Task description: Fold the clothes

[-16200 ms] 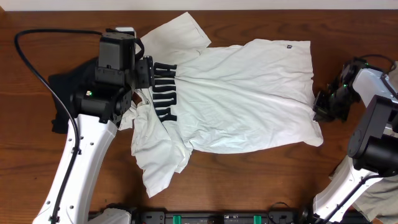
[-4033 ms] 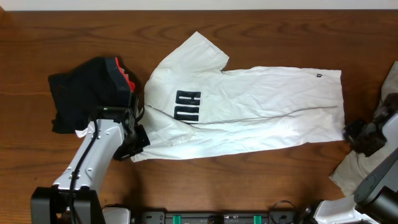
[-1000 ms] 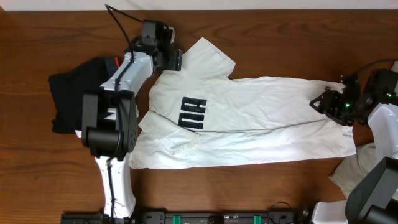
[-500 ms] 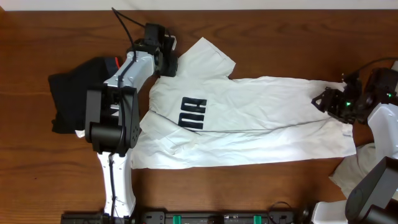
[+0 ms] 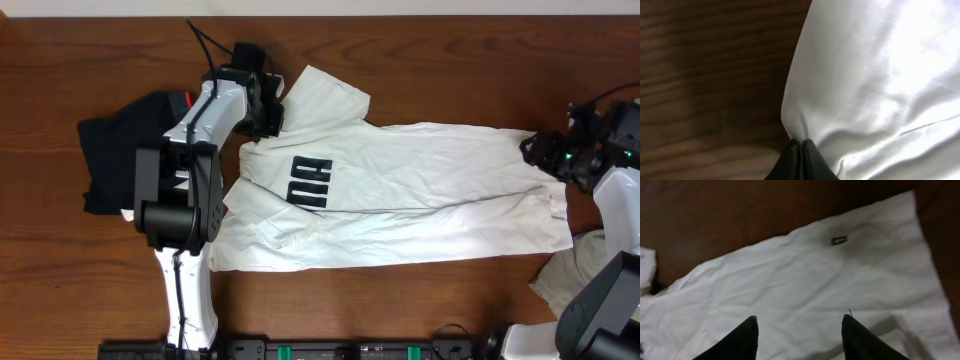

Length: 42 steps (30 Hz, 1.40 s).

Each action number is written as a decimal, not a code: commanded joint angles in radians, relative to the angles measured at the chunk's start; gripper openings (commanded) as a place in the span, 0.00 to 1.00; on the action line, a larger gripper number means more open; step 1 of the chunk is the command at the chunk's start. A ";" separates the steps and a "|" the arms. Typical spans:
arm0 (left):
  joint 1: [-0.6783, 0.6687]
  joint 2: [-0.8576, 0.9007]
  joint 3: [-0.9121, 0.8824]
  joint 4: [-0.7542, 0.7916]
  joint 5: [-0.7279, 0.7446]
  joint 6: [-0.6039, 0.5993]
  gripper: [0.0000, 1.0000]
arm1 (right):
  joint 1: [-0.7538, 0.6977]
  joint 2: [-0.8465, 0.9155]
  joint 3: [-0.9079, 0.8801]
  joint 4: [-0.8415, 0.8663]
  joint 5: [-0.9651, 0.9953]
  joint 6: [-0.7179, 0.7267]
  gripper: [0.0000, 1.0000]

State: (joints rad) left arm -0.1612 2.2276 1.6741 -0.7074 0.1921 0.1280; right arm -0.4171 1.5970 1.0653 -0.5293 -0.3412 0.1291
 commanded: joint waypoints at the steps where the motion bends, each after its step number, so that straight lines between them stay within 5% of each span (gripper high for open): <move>1: -0.002 -0.109 0.019 -0.010 -0.001 -0.021 0.06 | -0.006 0.024 0.016 0.024 0.067 0.035 0.50; 15: -0.004 -0.202 0.019 -0.153 -0.001 -0.044 0.06 | -0.071 0.258 0.026 0.311 0.150 0.057 0.54; 34: -0.004 -0.202 0.019 -0.159 -0.001 -0.059 0.06 | -0.099 0.471 0.186 0.407 0.076 0.049 0.58; 42: -0.004 -0.202 0.019 -0.159 -0.001 -0.063 0.06 | -0.067 0.508 0.186 0.365 0.037 0.049 0.49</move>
State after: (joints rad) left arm -0.1612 2.0216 1.6852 -0.8635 0.1925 0.0761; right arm -0.5056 2.0716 1.2438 -0.1436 -0.2775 0.1749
